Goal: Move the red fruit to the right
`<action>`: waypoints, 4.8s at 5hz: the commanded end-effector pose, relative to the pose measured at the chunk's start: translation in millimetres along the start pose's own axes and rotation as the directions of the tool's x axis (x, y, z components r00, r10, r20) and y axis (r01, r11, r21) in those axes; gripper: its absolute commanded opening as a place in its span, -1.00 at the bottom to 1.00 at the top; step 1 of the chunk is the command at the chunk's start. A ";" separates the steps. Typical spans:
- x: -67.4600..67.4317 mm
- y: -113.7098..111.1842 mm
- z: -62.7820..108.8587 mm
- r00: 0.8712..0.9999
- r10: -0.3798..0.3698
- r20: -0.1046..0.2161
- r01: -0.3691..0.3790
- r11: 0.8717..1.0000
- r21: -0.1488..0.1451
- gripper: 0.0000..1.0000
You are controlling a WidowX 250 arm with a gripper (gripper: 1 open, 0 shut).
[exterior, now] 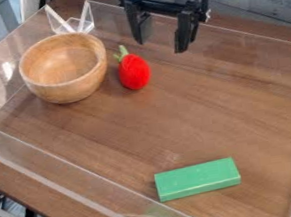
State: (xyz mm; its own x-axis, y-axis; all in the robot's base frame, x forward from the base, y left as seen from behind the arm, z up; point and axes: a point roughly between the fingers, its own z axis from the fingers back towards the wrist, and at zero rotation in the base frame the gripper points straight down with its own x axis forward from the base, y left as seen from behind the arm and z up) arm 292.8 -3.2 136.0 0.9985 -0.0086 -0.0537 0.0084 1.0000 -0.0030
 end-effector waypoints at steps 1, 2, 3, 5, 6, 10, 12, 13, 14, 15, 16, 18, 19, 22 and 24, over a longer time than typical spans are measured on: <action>-5.5 2.2 -8.7 1.000 -0.005 -0.026 0.005 1.000 0.002 1.00; -8.6 14.0 -18.6 0.999 0.012 -0.038 -0.012 1.000 0.006 1.00; -5.5 29.1 -27.4 0.997 0.074 -0.020 -0.074 0.997 0.008 1.00; -1.4 28.6 -60.1 0.996 0.092 0.009 -0.092 0.996 0.003 1.00; 3.5 21.6 -79.6 0.998 0.053 0.023 -0.053 0.999 0.001 1.00; 23.8 43.6 -99.8 0.998 0.056 0.041 -0.057 0.998 0.006 -1.00; 21.5 57.4 -91.6 0.973 0.223 0.058 -0.221 0.974 -0.039 1.00; 21.8 67.4 -73.7 0.956 0.286 0.071 -0.281 0.957 -0.071 1.00; 25.5 72.2 -57.1 0.944 0.314 0.101 -0.306 0.948 -0.086 -1.00; 26.9 72.6 -46.4 0.937 0.329 0.116 -0.319 0.943 -0.098 -1.00; 31.2 65.6 -44.6 0.930 0.346 0.127 -0.335 0.937 -0.103 1.00; 25.3 50.0 -52.4 0.922 0.362 0.137 -0.352 0.931 -0.097 1.00; 19.7 45.9 -64.5 0.917 0.376 0.137 -0.366 0.926 -0.089 -1.00; 49.9 -21.2 -51.0 0.969 0.183 0.163 -0.174 0.982 -0.066 -1.00; 51.4 18.8 -32.3 0.944 0.282 0.174 -0.274 0.959 -0.066 1.00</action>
State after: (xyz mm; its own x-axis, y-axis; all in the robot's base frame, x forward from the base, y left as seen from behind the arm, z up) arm 333.9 19.5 76.0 0.9540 0.2964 0.0441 -0.2951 0.9549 -0.0338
